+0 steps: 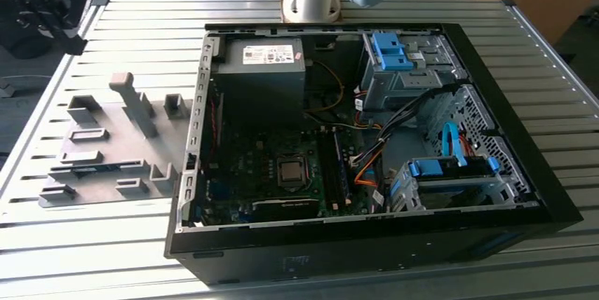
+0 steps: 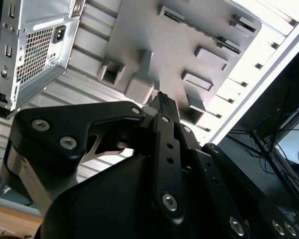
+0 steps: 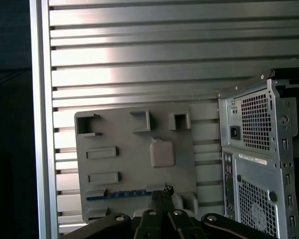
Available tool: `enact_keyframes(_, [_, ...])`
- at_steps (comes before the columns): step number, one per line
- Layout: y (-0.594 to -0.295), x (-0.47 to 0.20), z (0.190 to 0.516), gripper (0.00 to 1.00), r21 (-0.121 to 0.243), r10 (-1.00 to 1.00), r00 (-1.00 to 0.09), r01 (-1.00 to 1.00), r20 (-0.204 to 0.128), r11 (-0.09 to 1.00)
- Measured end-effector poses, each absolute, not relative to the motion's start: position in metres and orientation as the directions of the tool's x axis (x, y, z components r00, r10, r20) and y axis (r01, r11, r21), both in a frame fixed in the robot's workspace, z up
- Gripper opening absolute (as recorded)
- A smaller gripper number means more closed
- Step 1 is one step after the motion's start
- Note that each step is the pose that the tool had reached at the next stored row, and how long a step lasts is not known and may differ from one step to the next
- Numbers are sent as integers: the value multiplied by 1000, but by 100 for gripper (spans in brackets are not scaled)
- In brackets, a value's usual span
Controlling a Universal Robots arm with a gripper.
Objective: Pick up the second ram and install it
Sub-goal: 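Reach for the second ram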
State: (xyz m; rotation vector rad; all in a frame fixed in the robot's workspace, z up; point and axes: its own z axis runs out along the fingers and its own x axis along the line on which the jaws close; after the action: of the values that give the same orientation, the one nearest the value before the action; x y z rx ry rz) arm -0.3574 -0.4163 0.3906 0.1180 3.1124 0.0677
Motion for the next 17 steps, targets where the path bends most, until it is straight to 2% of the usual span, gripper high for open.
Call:
enact_keyframes(7, [-431,-372,390,11,44,76,-997,75,-24,996])
enact_keyframes(13, [-437,-381,388,11,43,76,-997,76,-2,996])
enact_keyframes(17, [-444,-390,386,11,42,76,-997,76,0,996])
